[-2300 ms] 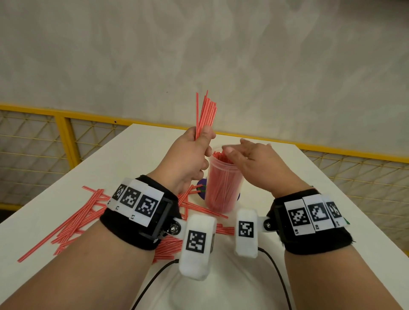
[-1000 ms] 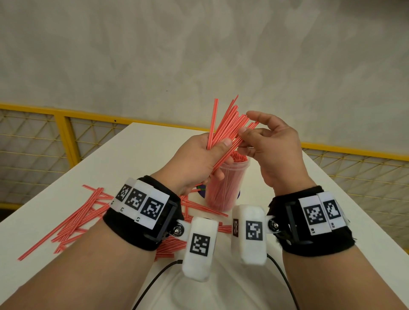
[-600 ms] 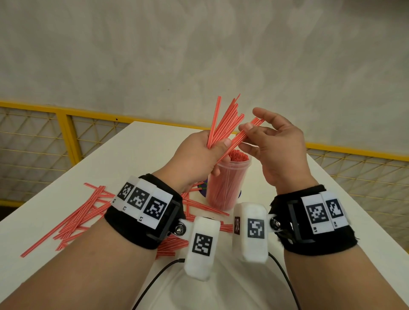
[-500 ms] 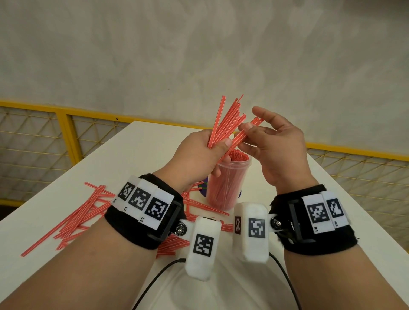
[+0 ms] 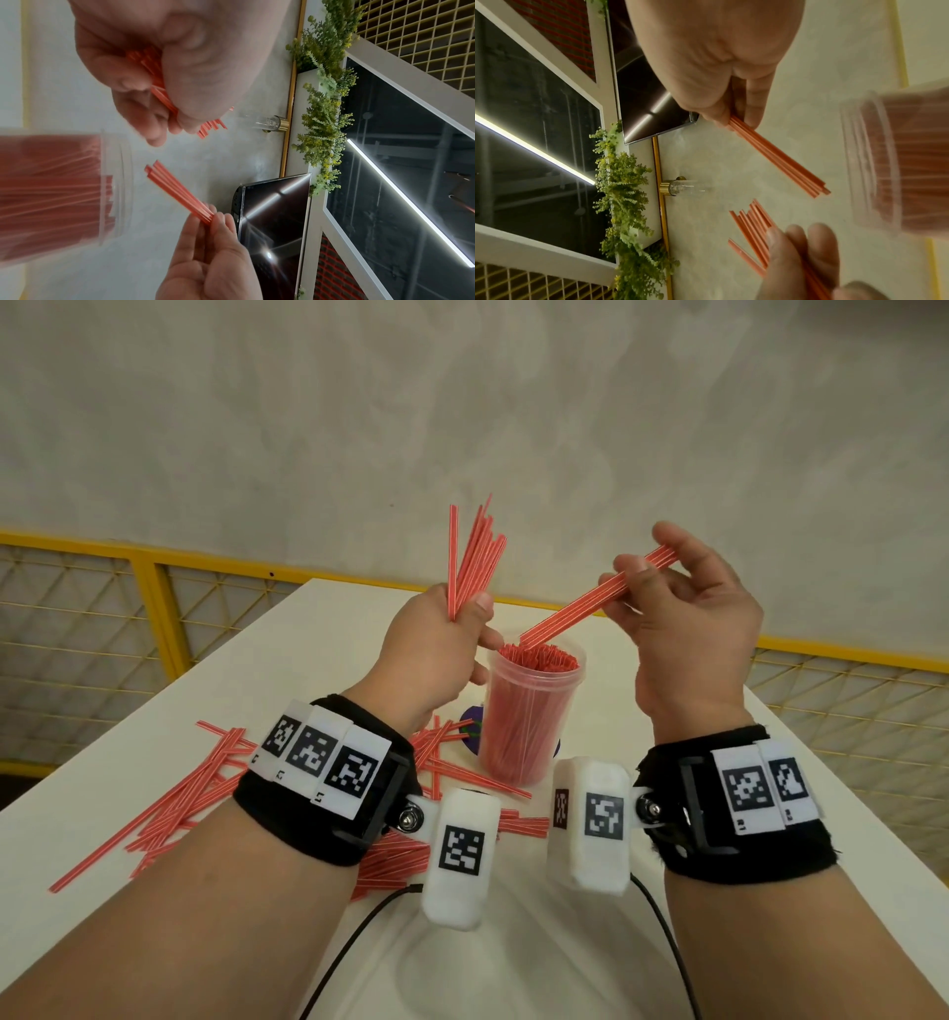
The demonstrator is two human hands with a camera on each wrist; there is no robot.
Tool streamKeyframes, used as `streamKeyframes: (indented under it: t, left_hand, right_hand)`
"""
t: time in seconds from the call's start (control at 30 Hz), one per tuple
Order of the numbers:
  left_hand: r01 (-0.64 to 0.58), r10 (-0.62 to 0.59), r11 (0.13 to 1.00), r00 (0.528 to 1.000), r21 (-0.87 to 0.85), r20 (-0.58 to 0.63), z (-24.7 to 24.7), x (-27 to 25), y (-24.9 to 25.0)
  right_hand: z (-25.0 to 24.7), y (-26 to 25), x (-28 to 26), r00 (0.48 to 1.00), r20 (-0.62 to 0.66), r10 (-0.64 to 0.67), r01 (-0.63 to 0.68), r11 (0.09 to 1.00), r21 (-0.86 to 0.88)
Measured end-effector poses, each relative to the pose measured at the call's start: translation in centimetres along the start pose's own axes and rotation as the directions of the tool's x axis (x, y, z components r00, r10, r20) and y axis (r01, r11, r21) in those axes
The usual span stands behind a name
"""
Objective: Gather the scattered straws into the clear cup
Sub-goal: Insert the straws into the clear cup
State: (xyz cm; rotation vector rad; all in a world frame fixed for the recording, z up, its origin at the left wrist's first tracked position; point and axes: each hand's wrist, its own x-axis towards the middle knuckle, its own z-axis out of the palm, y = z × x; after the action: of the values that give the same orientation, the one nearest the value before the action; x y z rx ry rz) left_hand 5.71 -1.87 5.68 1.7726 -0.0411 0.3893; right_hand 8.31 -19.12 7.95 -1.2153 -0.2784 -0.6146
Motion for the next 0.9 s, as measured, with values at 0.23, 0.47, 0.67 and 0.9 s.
streamKeyframes:
  t: [0.23, 0.47, 0.67, 0.9]
  left_hand:
    - [-0.032, 0.029, 0.993, 0.999, 0.116, 0.031, 0.4, 0.2, -0.5]
    - [0.086, -0.066, 0.988, 0.986, -0.128, 0.153, 0.5, -0.3, -0.1]
    - [0.157, -0.109, 0.955, 0.975, -0.250, 0.195, 0.6, -0.7, 0.3]
    - [0.213, -0.152, 0.913, 0.969, -0.347, 0.195, 0.4, -0.5, 0.3]
  right_hand:
    - [0.3, 1.4, -0.3, 0.971, 0.114, -0.212, 0.239, 0.908, -0.345]
    - [0.6, 1.6, -0.6, 0.946, 0.182, -0.268, 0.319, 0.864, -0.389]
    - [0.4, 2.2, -0.4, 0.956, 0.188, -0.224, 0.281, 0.882, -0.379]
    - [0.0, 3.3, -0.7, 0.873, 0.401, 0.279, 0.171, 0.594, -0.786]
